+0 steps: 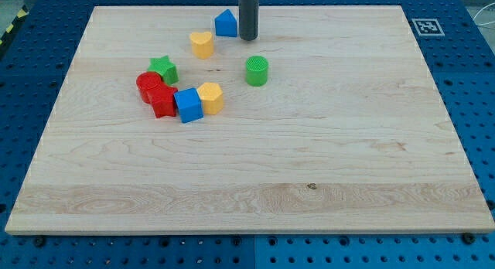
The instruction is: Slide the blue triangle towards the top center
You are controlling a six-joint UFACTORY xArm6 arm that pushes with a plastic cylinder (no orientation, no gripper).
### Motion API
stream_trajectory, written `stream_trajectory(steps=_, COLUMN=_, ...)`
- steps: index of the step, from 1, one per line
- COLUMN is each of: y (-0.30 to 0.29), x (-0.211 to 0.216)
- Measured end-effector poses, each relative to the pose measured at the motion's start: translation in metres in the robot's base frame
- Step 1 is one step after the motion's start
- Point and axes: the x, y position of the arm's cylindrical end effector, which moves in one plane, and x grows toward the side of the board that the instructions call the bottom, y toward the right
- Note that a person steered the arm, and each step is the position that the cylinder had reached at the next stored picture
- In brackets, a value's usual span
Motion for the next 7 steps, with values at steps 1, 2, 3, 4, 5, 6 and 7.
stream_trajectory(steps=1, y=0.000, x=0.000)
stream_trajectory(steps=2, y=0.001, x=0.014)
stream_trajectory(steps=3, y=-0.002, x=0.013)
stream_trajectory(steps=4, y=-0.004, x=0.001)
stream_trajectory(steps=5, y=-0.004, x=-0.009)
stream_trajectory(steps=6, y=-0.003, x=-0.009)
stream_trajectory(steps=7, y=0.011, x=0.011)
